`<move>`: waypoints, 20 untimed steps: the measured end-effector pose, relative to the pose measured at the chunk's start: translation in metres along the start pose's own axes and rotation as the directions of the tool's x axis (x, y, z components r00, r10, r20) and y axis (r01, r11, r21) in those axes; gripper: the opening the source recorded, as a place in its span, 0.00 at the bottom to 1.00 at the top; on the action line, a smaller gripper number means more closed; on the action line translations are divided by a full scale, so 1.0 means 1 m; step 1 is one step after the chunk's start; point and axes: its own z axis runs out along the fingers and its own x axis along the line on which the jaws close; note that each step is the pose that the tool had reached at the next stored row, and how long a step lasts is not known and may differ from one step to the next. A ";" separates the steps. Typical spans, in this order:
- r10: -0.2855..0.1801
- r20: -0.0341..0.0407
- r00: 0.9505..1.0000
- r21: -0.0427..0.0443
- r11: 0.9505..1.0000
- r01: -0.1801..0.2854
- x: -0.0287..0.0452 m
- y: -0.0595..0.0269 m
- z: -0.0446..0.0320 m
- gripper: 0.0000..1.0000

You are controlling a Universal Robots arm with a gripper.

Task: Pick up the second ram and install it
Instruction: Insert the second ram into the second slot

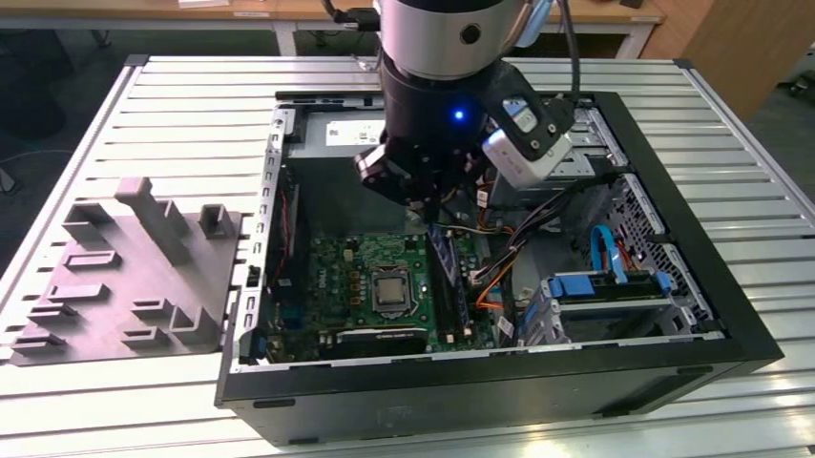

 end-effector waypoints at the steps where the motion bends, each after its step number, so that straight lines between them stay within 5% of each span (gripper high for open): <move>1: 0.018 0.001 1.000 0.001 1.000 -0.018 0.0000 0.0000 0.0002 0.12; 5: 0.092 0.004 0.996 0.005 0.996 -0.092 0.0000 0.0000 0.0010 0.12; 10: 0.174 0.007 0.985 0.009 0.985 -0.174 0.0001 -0.0001 0.0022 0.12; 16: 0.218 0.009 0.976 0.009 0.976 -0.218 0.0001 0.0000 0.0032 0.12; 20: 0.223 0.010 0.975 0.009 0.975 -0.223 0.0001 0.0000 0.0033 0.12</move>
